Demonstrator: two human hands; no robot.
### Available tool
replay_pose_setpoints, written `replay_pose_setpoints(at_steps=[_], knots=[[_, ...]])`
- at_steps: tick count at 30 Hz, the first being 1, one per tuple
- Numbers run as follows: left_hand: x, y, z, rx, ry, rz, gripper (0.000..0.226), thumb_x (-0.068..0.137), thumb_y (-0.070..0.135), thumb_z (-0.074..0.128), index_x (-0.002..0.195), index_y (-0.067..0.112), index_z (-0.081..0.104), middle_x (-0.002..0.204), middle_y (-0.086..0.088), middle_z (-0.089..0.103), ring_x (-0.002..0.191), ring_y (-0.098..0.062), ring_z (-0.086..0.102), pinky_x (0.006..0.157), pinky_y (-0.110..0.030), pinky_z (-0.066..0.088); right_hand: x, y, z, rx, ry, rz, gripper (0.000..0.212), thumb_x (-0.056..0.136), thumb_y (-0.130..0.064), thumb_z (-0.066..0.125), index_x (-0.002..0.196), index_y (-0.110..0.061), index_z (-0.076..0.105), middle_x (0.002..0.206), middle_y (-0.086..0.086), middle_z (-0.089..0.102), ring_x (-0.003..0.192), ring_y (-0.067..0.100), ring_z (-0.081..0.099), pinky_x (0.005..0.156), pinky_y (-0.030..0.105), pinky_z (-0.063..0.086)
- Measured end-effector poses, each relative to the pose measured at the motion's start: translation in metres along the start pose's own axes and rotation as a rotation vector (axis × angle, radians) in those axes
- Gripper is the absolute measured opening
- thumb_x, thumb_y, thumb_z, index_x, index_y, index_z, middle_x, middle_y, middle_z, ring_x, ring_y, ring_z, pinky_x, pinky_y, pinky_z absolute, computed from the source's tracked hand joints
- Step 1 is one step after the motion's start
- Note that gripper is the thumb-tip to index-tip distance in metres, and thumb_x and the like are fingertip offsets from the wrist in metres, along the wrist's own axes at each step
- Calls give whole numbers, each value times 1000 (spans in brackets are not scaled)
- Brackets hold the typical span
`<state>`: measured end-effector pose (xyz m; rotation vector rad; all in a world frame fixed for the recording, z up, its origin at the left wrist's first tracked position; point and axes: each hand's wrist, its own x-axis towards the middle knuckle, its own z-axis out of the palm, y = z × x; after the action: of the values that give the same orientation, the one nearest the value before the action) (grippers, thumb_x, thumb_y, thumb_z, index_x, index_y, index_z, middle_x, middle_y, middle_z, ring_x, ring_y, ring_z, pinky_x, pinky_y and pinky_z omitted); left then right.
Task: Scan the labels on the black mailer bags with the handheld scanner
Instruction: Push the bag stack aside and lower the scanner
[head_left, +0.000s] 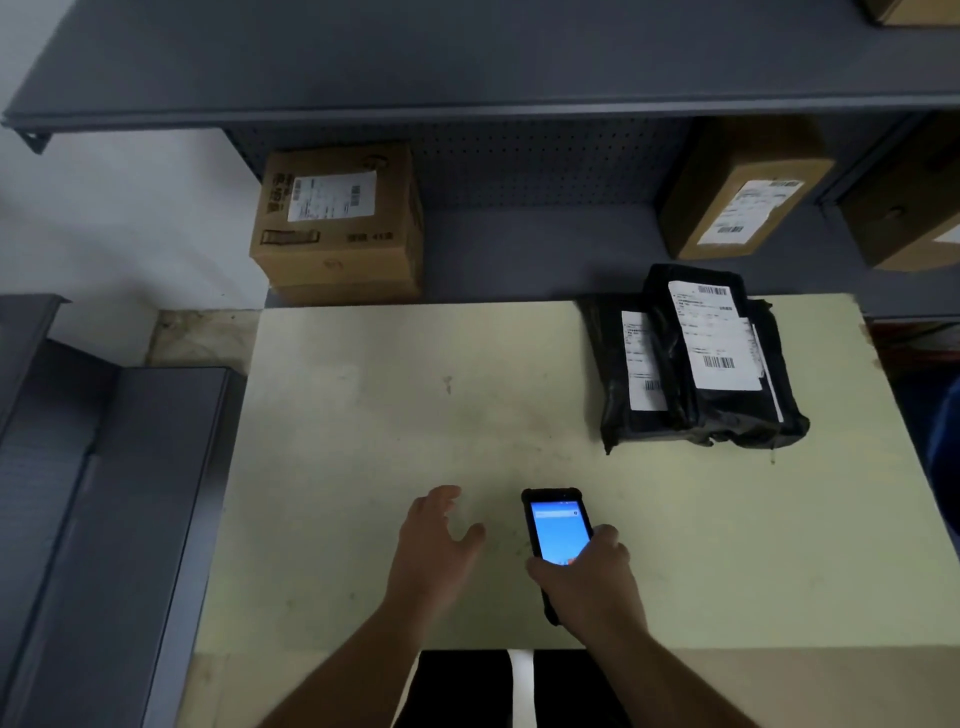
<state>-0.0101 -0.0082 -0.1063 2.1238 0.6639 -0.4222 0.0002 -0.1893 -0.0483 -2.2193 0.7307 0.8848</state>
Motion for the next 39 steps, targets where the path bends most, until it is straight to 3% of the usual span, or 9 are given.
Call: replay_pose_setpoints(at_steps=[13, 18, 22, 26, 32, 39], knots=[[-20, -29, -1, 37, -15, -11, 54, 89, 28, 73, 140, 28, 53, 125, 7, 55, 108, -6, 55, 95, -23, 45, 8, 15, 29, -28, 24, 11, 69, 77, -35, 79, 131, -11, 42, 119, 4, 50, 95, 29, 68, 74, 42, 61], [-23, -34, 2, 49, -30, 8, 54, 89, 28, 73, 139, 29, 53, 123, 9, 54, 111, -8, 56, 99, -28, 49, 14, 22, 42, -42, 66, -10, 73, 80, -35, 81, 135, -12, 39, 128, 8, 52, 107, 33, 65, 83, 46, 61], [-29, -41, 2, 12, -39, -13, 52, 89, 24, 72, 138, 30, 53, 124, 8, 57, 111, -10, 58, 96, -27, 49, 17, 24, 53, -208, 126, 23, 76, 78, -48, 76, 136, -17, 39, 131, 4, 58, 119, 27, 59, 95, 47, 52], [-33, -52, -2, 19, -44, -23, 52, 90, 22, 70, 138, 29, 54, 123, 6, 58, 113, -12, 59, 97, -31, 50, 23, 28, 62, -246, 158, 26, 76, 79, -51, 75, 136, -16, 39, 132, 4, 58, 121, 26, 55, 95, 47, 50], [-32, -61, -10, 48, -69, -30, 49, 91, 21, 69, 138, 27, 54, 123, 4, 59, 110, -12, 60, 90, -24, 44, 23, 26, 72, -224, 192, 32, 79, 80, -49, 79, 139, -13, 41, 136, 6, 50, 123, 27, 51, 96, 47, 51], [-29, -60, -13, 64, -77, -27, 50, 91, 21, 68, 139, 26, 54, 123, 5, 60, 111, -10, 59, 93, -25, 46, 25, 29, 75, -239, 191, 30, 83, 82, -49, 82, 143, -13, 39, 140, 7, 46, 127, 28, 48, 95, 48, 53]])
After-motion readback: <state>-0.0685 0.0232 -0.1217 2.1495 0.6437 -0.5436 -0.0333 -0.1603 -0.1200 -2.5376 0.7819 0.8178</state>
